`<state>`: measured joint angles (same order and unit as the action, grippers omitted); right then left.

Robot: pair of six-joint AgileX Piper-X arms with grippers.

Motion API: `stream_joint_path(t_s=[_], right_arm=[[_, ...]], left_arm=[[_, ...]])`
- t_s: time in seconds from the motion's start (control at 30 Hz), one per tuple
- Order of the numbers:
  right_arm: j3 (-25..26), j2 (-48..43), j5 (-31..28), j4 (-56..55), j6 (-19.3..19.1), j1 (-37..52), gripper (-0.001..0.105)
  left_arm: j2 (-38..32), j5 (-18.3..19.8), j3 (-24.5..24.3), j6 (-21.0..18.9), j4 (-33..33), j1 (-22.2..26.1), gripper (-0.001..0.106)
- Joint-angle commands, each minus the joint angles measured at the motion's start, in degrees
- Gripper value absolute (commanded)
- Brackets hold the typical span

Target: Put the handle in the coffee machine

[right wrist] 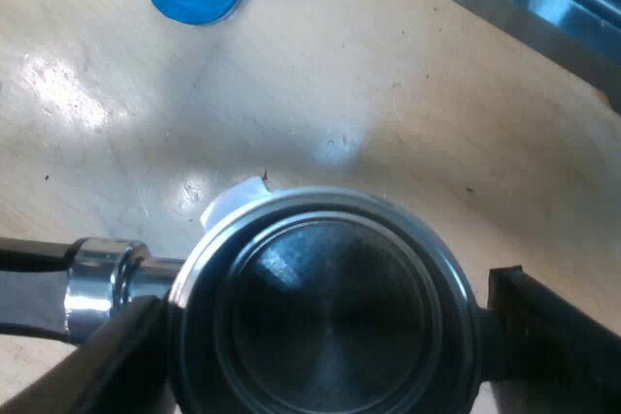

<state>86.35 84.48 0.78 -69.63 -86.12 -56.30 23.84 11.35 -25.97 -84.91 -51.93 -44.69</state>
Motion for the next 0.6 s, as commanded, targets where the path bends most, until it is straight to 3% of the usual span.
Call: stream_joint_path(t_s=[0.03,0.4,0.6], right_arm=[[1.11,-1.15,1.28,0.32,-0.05,0.12,0.0],[1.11,-1.15,1.28,0.32,-0.05,0.12,0.0],[1.11,-1.15,1.28,0.32,-0.05,0.12,0.0]], left_arm=[[-0.3,0.0,0.84,0.37,1.27,-0.28,0.083],[-0.3,0.0,0.83,0.37,5.13,-0.28,0.083],[1.31,0.0,1.57,2.7,5.74,-0.28,0.083]])
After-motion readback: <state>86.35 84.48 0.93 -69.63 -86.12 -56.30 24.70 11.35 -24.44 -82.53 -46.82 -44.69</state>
